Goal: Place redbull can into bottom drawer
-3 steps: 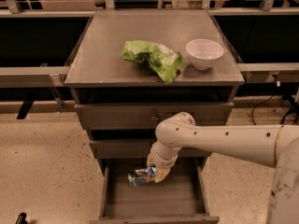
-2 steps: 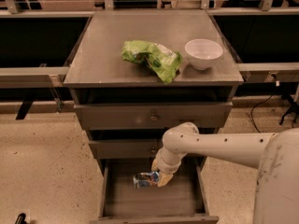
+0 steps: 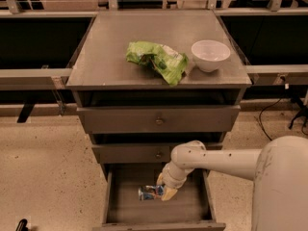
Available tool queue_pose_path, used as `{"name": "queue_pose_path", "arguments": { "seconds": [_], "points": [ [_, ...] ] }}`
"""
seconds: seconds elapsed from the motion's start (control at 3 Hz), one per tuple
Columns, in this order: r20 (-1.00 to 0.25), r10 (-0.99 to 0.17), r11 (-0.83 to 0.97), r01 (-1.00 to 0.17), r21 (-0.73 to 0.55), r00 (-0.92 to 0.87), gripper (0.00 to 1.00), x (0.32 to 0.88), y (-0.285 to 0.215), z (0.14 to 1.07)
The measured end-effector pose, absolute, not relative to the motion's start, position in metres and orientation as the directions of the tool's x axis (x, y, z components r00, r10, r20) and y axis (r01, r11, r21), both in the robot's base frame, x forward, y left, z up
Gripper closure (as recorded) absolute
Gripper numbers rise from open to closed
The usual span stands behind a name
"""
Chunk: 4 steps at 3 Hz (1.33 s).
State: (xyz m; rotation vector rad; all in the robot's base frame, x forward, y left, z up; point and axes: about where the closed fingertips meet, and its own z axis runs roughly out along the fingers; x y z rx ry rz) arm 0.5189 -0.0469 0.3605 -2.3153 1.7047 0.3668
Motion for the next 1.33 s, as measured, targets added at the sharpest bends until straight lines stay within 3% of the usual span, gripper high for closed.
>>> {"name": "queue_pose_path", "arguments": {
  "seconds": [1.33],
  "points": [
    [-0.415,-0.888,-0.153,-0.978,-0.138,0.198,1.00,0.563,-0.056,0.252]
  ]
}}
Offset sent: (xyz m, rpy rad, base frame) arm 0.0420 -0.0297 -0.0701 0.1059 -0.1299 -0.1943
